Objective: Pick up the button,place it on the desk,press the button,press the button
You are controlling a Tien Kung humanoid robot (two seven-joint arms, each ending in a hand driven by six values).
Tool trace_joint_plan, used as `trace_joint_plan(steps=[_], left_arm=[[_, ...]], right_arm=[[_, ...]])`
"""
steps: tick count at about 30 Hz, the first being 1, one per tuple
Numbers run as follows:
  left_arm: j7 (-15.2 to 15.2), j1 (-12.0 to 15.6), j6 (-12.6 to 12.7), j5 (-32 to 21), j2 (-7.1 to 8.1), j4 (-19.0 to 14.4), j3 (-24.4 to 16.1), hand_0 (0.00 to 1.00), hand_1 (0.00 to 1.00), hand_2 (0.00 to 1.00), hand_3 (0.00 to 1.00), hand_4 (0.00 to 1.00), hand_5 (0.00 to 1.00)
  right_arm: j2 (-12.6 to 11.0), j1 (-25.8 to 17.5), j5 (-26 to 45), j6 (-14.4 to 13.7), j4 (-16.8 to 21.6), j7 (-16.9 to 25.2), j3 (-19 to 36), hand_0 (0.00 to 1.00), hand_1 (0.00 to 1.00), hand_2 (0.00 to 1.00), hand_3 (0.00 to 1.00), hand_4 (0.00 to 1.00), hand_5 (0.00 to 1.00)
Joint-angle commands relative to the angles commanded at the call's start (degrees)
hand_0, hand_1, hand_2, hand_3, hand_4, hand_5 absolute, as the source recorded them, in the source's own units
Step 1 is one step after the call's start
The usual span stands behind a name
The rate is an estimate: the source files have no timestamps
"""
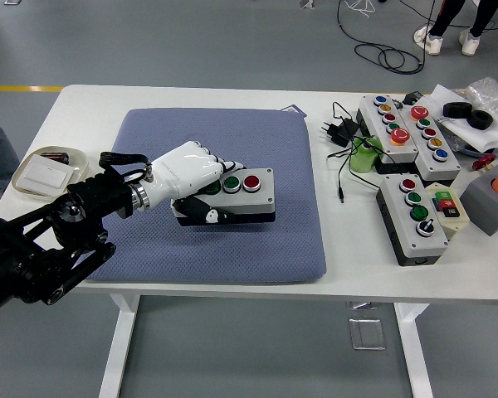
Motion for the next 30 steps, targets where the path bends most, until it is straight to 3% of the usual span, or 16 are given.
trace_joint_plan(steps=[18,19,20,26,27,30], left_arm=[[-0.9,-0.5,0.7,0.0,-0.51,2.5,2.3,0.246,0.129,0.150,0.289,0.321,0.002],[-0.9,-0.5,0.6,0.0,-0.49,2.5,2.3,0.246,0.129,0.150,0.289,0.321,0.002],[-0.8,-0.5,0.4,0.0,-0.49,2.4,2.3,0.251,0.161,0.203,0.383,0.388,0.002],[-0.4,-0.3,-1.3,0.0,-0.44,2.4,2.1,0.251,0.161,0.203,0.383,0.388,0.002],[-0.2,-0.2,-1.8,0.0,-0.41,2.4,2.0,0.285,0.310,0.398,0.766,0.512,0.002],[-0.1,-0.1,-3.3,0.0,-0.39,2.4,1.8,0.285,0.310,0.398,0.766,0.512,0.002]], right_arm=[[0.0,0.2,-0.4,0.1,0.0,-0.1,-0.1,0.718,0.708,0.780,0.625,0.427,0.263],[0.0,0.2,-0.4,0.1,0.0,-0.1,-0.1,0.718,0.708,0.780,0.625,0.427,0.263],[0.0,0.2,-0.4,0.1,0.0,-0.1,0.0,0.717,0.707,0.779,0.625,0.428,0.263],[0.0,0.3,-0.5,0.1,0.0,-0.1,-0.1,0.717,0.707,0.779,0.625,0.428,0.263],[0.0,0.3,-0.4,0.1,0.0,-0.1,-0.1,0.717,0.705,0.778,0.625,0.427,0.263],[0.0,0.3,-0.5,0.1,0.0,-0.1,0.0,0.717,0.705,0.778,0.625,0.427,0.263]])
